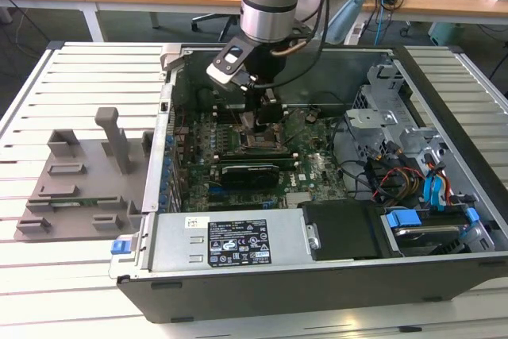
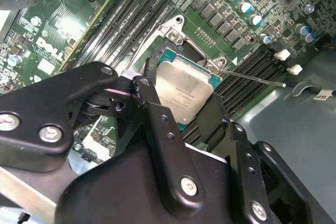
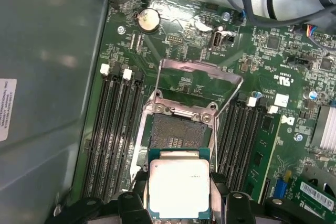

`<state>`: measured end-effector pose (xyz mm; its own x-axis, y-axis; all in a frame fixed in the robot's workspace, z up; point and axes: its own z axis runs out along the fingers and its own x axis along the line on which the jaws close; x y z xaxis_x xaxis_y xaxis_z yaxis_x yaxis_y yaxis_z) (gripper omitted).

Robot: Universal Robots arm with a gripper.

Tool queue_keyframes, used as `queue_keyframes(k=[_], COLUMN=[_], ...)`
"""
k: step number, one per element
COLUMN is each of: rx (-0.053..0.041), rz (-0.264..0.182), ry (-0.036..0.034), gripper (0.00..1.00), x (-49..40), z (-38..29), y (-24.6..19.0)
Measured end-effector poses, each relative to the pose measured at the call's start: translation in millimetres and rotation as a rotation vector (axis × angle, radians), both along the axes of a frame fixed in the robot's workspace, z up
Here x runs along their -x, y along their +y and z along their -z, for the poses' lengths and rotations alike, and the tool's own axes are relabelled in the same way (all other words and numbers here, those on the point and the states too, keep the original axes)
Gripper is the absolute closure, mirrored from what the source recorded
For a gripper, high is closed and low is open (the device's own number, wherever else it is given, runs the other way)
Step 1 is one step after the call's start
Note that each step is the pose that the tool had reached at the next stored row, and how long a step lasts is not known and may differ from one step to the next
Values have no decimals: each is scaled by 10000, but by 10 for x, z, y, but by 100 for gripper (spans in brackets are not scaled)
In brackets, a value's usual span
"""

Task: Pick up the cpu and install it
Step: 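Place the cpu into insertion slot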

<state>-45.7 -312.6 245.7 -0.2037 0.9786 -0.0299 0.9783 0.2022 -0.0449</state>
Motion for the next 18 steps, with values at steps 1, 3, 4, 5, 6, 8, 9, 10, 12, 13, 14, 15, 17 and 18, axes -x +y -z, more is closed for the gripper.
queue_keyframes(k=[1, 3, 4, 5, 6, 8, 9, 10, 12, 13, 14, 15, 17, 18], rx=[0, 0, 0, 0, 1, 2, 2, 3, 3, 4, 3, 3, 5, 5], rz=[117, 291, 415, 496, 612, 795, 870, 1010, 1185, 1293, 1368, 1462, 1693, 1696], ry=[0, 0, 0, 0, 0, 0, 0, 0, 0, 1, 0, 0, 0, 0], gripper=[45, 45, 45, 45, 45, 45, 45, 45, 45, 45, 45, 45, 45, 45], x=[0, 0, 0, 0, 0, 0, 0, 0, 0, 0, 0, 0, 0, 0], z=[0, 1, 1, 1, 2, 2, 3, 3, 4, 4, 4, 5, 5, 5], y=[0, 0, 0, 0, 0, 0, 0, 0, 0, 0, 0, 0, 0, 0])
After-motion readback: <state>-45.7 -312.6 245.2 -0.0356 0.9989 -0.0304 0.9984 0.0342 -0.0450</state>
